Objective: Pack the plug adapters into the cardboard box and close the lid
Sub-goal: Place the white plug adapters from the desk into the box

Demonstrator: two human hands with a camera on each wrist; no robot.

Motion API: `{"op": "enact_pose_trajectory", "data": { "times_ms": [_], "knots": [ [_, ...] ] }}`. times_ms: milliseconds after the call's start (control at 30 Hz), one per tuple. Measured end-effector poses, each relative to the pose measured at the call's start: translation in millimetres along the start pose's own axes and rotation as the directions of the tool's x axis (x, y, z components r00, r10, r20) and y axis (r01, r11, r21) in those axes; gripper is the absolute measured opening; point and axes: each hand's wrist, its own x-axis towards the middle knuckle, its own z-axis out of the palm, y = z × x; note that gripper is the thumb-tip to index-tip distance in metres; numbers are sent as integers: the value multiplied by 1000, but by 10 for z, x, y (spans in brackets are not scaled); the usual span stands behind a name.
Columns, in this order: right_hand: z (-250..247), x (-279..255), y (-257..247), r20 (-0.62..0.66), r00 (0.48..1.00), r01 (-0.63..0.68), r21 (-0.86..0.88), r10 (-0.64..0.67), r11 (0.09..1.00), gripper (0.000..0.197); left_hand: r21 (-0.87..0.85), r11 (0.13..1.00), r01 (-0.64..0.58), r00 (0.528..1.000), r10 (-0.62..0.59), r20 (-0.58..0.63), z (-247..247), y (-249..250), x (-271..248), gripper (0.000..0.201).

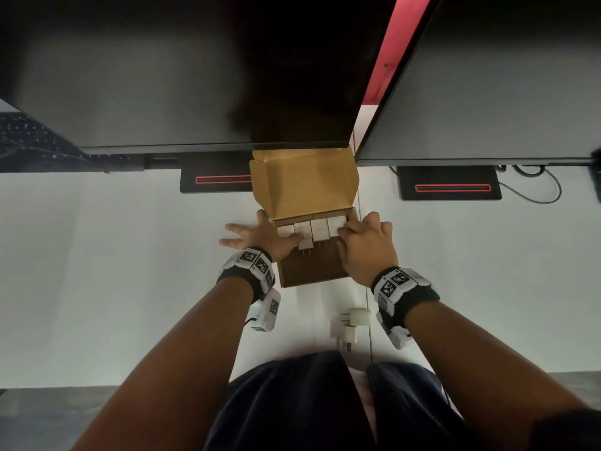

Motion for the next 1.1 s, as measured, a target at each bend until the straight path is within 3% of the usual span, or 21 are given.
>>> {"op": "enact_pose_trajectory", "data": {
  "times_ms": [167, 233, 333, 433, 533, 600, 733, 867, 967, 1033, 1100],
  "knots": [
    [-52, -302, 127, -225, 971, -1, 312, 75, 950, 14, 14, 1000, 0, 1000, 0, 23, -120, 30, -179, 109],
    [-14, -484, 258, -229, 965, -7, 459, 126, 889, 11, 1, 1000, 4, 999, -4, 35, -178, 32, -248, 94],
    [75, -769, 435, -82, 985, -85, 538, 152, 839, 13, 2, 1000, 3, 999, -4, 36, -200, 0, -261, 78],
    [163, -981, 489, 116, 991, -117, 554, 62, 824, 22, 10, 1000, 24, 1000, -24, 13, -144, -23, -235, 75],
    [223, -1085, 403, 380, 923, -159, 520, -61, 839, 48, 22, 1000, 22, 1000, -22, -4, -106, -16, -235, 75],
    [263, -1097, 327, 424, 902, -146, 477, -82, 867, 51, 34, 999, 18, 1000, -18, -6, -101, -21, -236, 75],
    [225, -1045, 259, 387, 919, -114, 449, -78, 886, 41, 45, 999, 23, 1000, -22, -6, -96, -37, -213, 76],
    [-78, -934, 226, 147, 989, -61, 578, -30, 814, 34, 47, 999, 17, 1000, -16, -15, -85, -16, -210, 75],
    [-382, -695, 68, 6, 998, 40, 600, -55, 799, 24, 32, 999, 18, 1000, -17, -20, -56, -6, -183, 76],
    [-477, -463, -67, 17, 998, 37, 584, -58, 811, 25, -1, 999, 38, 999, -38, -16, -50, 9, -172, 76],
    [-476, -243, -178, 140, 989, -30, 533, -53, 845, 30, -22, 999, 46, 999, -47, -7, -61, 29, -186, 75]
  ]
}}
